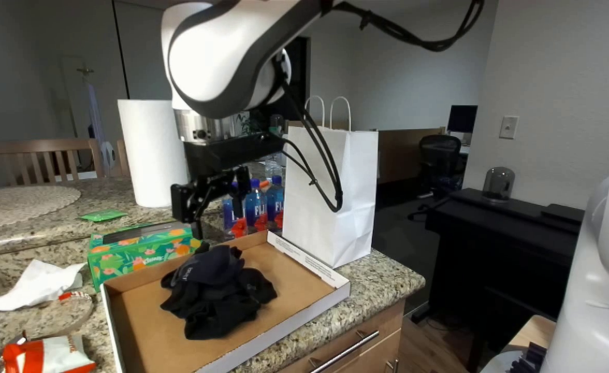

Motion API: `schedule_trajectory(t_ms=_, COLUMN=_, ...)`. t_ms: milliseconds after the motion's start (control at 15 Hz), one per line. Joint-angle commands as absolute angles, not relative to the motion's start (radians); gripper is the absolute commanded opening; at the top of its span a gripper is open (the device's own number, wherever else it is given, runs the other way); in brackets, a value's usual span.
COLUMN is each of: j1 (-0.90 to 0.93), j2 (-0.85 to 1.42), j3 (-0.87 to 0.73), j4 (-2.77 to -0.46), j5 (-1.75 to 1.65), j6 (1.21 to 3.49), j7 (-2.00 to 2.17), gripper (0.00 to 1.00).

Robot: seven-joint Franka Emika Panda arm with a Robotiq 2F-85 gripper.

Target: Put the black socks in the white bag

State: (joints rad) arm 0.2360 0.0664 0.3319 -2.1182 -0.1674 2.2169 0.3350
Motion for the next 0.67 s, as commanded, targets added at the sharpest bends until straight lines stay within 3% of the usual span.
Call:
schedule_trajectory(t_ms=0, j1=0.272, j2=0.169, j3=0.293, j4=-2.066, j5=-0.195, j6=2.237, j7=0.42, gripper=1.0)
schedule_trajectory(t_ms=267, j1=0.308, j2=0.243, j3=0.256, j4=-2.026, j5=-0.175, j6=2.285, j7=0.476, gripper=1.0)
schedule_trajectory(t_ms=333, j1=0.317, j2=0.253, j3=0.248, j4=-2.017, j5=-0.175, j6=2.291, j7=0.487, gripper=0.75)
schedule_trajectory(t_ms=400, j1=0.326, j2=0.263, j3=0.239, j4=-2.008, j5=-0.175, j6=2.295, j7=0.497, gripper=0.74)
schedule_trajectory(t_ms=600, j1=0.345, j2=0.299, j3=0.218, j4=-1.979, j5=-0.172, j6=2.291, j7=0.51, gripper=0.54)
